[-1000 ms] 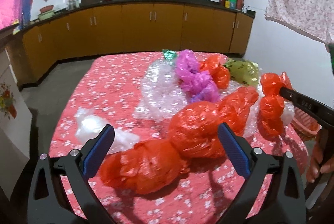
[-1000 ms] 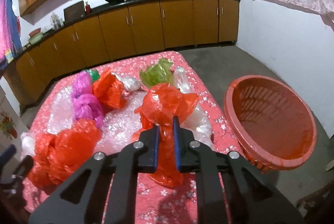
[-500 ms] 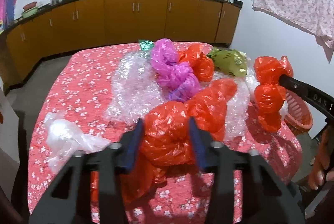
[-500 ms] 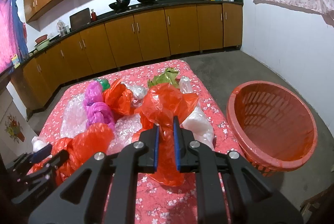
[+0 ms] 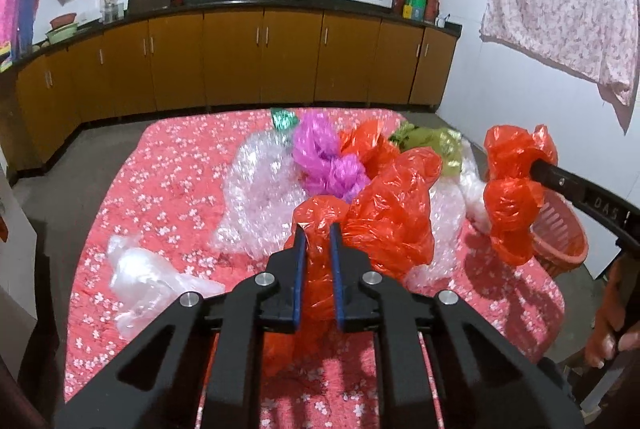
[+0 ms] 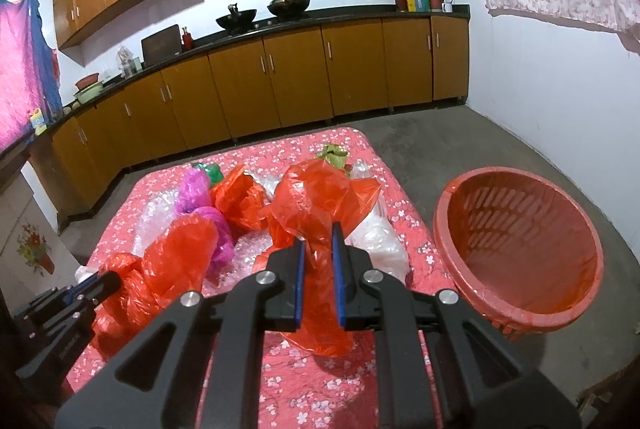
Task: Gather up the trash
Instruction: 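Grasp a second red bag with the left gripper while the right holds its bag, then carry both red bags to the orange basket and release them, then move both tools back over the table, then grasp a clear plastic bag with the right gripper, then grasp a red bag with the left gripper while the right holds the clear bag, then carry both bags over the orange basket and release them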
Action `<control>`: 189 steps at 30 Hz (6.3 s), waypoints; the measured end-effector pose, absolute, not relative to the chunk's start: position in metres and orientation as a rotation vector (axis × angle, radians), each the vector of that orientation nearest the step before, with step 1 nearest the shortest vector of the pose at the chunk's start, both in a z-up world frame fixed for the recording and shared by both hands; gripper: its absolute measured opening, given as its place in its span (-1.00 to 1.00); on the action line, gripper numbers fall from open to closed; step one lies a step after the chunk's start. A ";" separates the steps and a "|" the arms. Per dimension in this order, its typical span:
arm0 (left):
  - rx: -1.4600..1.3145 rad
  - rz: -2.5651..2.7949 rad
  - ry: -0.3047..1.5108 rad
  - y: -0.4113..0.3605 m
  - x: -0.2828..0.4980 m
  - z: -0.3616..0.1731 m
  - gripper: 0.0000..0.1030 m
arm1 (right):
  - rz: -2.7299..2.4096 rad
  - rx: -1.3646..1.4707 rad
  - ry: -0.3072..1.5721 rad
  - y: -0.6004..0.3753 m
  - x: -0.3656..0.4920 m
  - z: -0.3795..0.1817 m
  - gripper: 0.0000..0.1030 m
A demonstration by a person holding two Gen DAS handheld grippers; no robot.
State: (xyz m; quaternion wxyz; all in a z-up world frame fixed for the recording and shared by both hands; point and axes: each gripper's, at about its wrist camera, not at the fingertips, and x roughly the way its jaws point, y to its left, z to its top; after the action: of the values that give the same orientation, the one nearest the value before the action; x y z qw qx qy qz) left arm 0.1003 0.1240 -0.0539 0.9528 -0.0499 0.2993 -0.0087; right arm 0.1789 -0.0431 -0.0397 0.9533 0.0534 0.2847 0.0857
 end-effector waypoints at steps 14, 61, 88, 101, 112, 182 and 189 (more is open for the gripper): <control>-0.078 -0.033 0.509 0.108 0.106 -0.014 -0.78 | 0.185 0.154 0.495 -0.072 0.163 -0.004 -0.75; -0.017 -0.464 0.673 -0.141 0.251 -0.049 -0.54 | -0.242 0.315 0.491 -0.294 0.222 -0.051 -0.51; 0.017 0.015 0.472 0.071 0.124 -0.020 0.86 | -0.026 0.070 0.461 -0.143 0.181 -0.045 0.89; -0.062 0.320 0.545 0.211 0.071 -0.051 0.86 | 0.057 0.049 0.592 -0.072 0.202 -0.072 0.63; -0.026 0.222 0.571 0.194 0.070 -0.067 0.86 | 0.017 0.018 0.717 -0.063 0.239 -0.101 0.26; -0.054 -0.141 0.523 0.045 0.137 -0.013 -0.28 | -0.001 0.189 0.618 -0.142 0.161 -0.048 -0.68; -0.049 -0.209 0.523 0.015 0.150 -0.011 -0.28 | -0.052 0.213 0.610 -0.168 0.161 -0.048 -0.68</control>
State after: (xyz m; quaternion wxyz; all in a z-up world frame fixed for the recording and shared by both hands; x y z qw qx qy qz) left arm 0.1503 0.0146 -0.0109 0.9603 -0.0240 0.2583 -0.1029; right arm 0.1614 -0.1684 -0.0480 0.9480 0.1045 0.2996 -0.0253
